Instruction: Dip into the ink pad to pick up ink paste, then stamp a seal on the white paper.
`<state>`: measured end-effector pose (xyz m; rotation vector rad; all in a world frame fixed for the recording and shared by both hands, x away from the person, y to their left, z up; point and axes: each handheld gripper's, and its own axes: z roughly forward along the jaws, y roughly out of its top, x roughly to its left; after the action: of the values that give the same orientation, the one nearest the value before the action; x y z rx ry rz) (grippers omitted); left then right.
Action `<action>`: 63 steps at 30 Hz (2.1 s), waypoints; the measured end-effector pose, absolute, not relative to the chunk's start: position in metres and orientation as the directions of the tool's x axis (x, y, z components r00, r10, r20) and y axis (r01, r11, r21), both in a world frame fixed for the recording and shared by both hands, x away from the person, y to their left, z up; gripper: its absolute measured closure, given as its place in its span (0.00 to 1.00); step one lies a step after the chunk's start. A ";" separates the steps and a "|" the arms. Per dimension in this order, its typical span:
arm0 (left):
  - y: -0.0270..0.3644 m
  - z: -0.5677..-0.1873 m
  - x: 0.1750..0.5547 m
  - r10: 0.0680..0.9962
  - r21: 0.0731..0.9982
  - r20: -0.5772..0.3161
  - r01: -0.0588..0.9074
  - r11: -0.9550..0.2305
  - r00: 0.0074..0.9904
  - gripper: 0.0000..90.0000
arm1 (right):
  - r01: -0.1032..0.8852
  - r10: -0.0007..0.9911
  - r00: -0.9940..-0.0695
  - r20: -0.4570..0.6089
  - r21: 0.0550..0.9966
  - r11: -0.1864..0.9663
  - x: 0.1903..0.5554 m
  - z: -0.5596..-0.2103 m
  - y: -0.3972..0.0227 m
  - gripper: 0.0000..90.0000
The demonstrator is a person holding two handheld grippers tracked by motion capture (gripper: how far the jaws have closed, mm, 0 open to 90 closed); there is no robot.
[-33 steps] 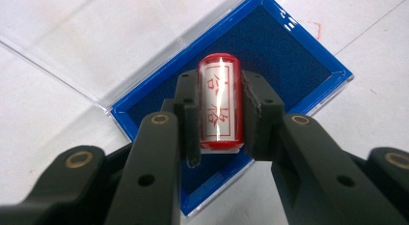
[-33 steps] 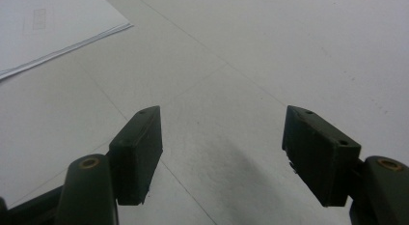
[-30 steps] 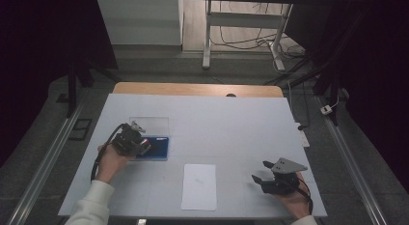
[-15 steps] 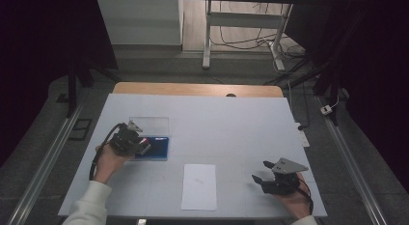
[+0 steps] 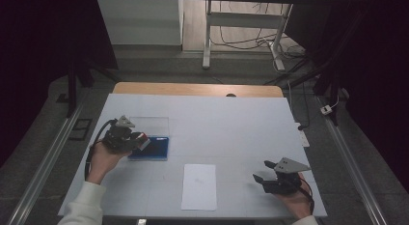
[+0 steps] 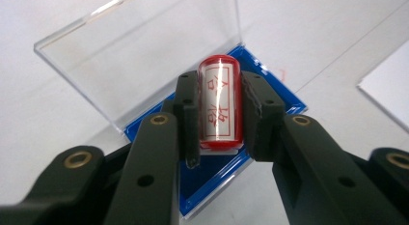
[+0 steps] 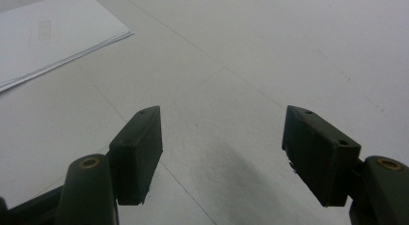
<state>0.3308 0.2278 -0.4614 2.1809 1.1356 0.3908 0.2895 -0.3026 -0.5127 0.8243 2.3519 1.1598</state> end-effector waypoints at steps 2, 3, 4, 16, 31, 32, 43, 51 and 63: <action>0.229 -0.460 0.330 0.810 0.668 -0.034 0.616 -0.417 0.585 0.78 | 0.334 0.655 -0.751 -0.086 0.806 0.489 0.290 -0.513 -0.303 0.33; 0.229 -0.459 0.329 0.810 0.673 -0.036 0.614 -0.413 0.585 0.79 | 0.335 0.657 -0.749 -0.088 0.805 0.490 0.289 -0.512 -0.303 0.33; 0.230 -0.458 0.329 0.809 0.676 -0.041 0.612 -0.410 0.586 0.78 | 0.334 0.655 -0.751 -0.085 0.806 0.489 0.290 -0.513 -0.303 0.33; 0.236 -0.447 0.321 0.793 0.723 -0.075 0.581 -0.374 0.605 0.78 | 0.333 0.654 -0.751 -0.091 0.803 0.494 0.290 -0.513 -0.304 0.33; 0.223 -0.439 0.314 0.747 0.743 -0.090 0.543 -0.390 0.659 0.78 | 0.330 0.651 -0.754 -0.093 0.803 0.497 0.290 -0.513 -0.303 0.33; 0.222 -0.439 0.314 0.743 0.747 -0.092 0.539 -0.389 0.663 0.78 | 0.329 0.650 -0.754 -0.093 0.803 0.497 0.289 -0.513 -0.303 0.33; 0.211 -0.434 0.311 0.711 0.756 -0.103 0.520 -0.399 0.696 0.78 | 0.332 0.651 -0.754 -0.090 0.803 0.496 0.290 -0.515 -0.303 0.34; 0.197 -0.431 0.306 0.679 0.766 -0.096 0.490 -0.416 0.728 0.78 | 0.333 0.649 -0.755 -0.094 0.798 0.503 0.290 -0.515 -0.303 0.34; 0.179 -0.429 0.301 0.628 0.778 -0.111 0.460 -0.428 0.770 0.78 | 0.332 0.650 -0.753 -0.100 0.795 0.507 0.289 -0.514 -0.303 0.34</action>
<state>0.3013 0.1788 -0.4294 2.0981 0.8106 0.2463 0.2891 -0.3026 -0.5140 0.8125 2.3662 1.1267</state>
